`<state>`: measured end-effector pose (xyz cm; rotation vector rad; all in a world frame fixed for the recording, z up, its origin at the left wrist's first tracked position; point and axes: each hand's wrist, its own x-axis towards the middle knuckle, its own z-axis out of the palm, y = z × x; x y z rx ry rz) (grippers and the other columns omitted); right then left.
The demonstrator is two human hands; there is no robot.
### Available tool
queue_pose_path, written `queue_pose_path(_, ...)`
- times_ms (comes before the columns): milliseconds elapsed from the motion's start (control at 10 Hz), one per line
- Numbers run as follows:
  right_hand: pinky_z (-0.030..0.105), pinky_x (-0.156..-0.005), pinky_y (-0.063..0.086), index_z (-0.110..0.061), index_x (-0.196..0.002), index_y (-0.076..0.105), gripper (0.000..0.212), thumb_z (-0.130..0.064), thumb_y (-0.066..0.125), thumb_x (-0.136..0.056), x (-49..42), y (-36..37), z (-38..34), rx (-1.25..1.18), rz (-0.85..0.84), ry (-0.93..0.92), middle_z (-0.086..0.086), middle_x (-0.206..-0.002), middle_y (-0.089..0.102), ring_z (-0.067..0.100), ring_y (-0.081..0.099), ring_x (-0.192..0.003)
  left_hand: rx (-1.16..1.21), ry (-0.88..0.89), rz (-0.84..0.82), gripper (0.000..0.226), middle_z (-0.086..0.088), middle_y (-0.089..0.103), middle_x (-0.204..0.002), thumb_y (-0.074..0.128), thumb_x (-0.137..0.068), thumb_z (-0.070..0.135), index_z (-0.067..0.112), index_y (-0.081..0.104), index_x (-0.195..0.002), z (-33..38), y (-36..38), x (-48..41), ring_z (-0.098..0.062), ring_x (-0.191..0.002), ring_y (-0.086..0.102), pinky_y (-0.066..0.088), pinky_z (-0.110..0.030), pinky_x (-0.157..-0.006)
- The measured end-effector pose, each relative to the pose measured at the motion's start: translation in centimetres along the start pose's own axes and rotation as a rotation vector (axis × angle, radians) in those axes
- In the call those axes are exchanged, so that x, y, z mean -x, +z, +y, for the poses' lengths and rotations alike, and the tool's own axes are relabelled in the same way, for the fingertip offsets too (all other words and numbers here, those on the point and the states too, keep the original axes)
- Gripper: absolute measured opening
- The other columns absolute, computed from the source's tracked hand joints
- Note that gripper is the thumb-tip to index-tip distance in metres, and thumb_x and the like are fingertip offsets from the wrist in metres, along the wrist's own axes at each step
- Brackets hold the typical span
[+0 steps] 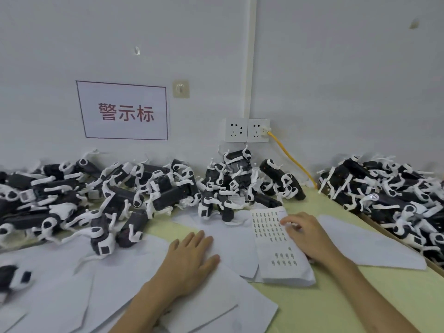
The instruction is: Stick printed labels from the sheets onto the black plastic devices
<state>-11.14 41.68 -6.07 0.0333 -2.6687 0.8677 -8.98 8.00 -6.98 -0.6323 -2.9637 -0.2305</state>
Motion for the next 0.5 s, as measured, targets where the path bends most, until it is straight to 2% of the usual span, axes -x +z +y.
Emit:
queue_pose_path(100, 0.008, -0.073, 0.035, -0.043, -0.105, 0.064, 0.022, -0.022, 0.056, -0.102, 0.1, 0.0, -0.2, -0.029, -0.019, -0.001, -0.014, -0.111, 0.051, -0.006, 0.053, -0.097, -0.005, 0.004, -0.005, 0.057, 0.004, 0.029, -0.161, 0.028, -0.104, 0.059, 0.028, 0.032, -0.153, 0.0, 0.0, 0.0, -0.015, -0.148, 0.024, 0.018, -0.04, -0.115)
queue_pose_path(200, 0.025, -0.085, 0.038, -0.041, -0.106, 0.066, 0.02, -0.023, 0.058, -0.1, 0.3, -0.3, -0.5, 0.027, 0.006, -0.007, -0.013, -0.113, 0.052, 0.005, 0.05, -0.104, 0.017, 0.004, -0.014, 0.056, 0.002, 0.032, -0.159, 0.03, -0.104, 0.058, 0.027, 0.034, -0.151, -0.1, -0.1, -0.1, -0.015, -0.146, 0.025, 0.019, -0.039, -0.115)
queue_pose_path(300, 0.037, -0.101, 0.031, -0.038, -0.107, 0.069, 0.019, -0.023, 0.068, -0.095, 0.9, -1.2, -1.8, 0.096, 0.066, -0.051, -0.014, -0.118, 0.053, 0.009, 0.04, -0.115, 0.031, 0.013, -0.027, 0.057, 0.003, 0.031, -0.16, 0.03, -0.104, 0.058, 0.027, 0.034, -0.151, -0.2, -0.3, -0.1, -0.015, -0.147, 0.024, 0.018, -0.039, -0.116)
queue_pose_path(400, 0.042, -0.105, 0.042, -0.034, -0.1, 0.072, 0.023, -0.013, 0.075, -0.09, 1.2, -3.2, -5.1, -0.089, 0.067, -0.087, -0.013, -0.115, 0.063, 0.013, 0.057, -0.112, 0.038, 0.013, -0.013, 0.058, 0.003, 0.03, -0.161, 0.03, -0.104, 0.059, 0.027, 0.033, -0.152, -0.2, -0.2, 0.1, -0.016, -0.147, 0.024, 0.018, -0.039, -0.116)
queue_pose_path(500, 0.03, -0.092, 0.055, -0.038, -0.093, 0.076, 0.025, -0.013, 0.074, -0.091, 1.5, -7.8, -10.5, -0.298, 0.111, -0.21, -0.012, -0.102, 0.075, 0.013, 0.069, -0.096, 0.053, 0.022, -0.003, 0.058, 0.002, 0.031, -0.16, 0.03, -0.104, 0.058, 0.026, 0.034, -0.152, 0.0, -0.3, 0.0, -0.016, -0.146, 0.025, 0.018, -0.04, -0.115)
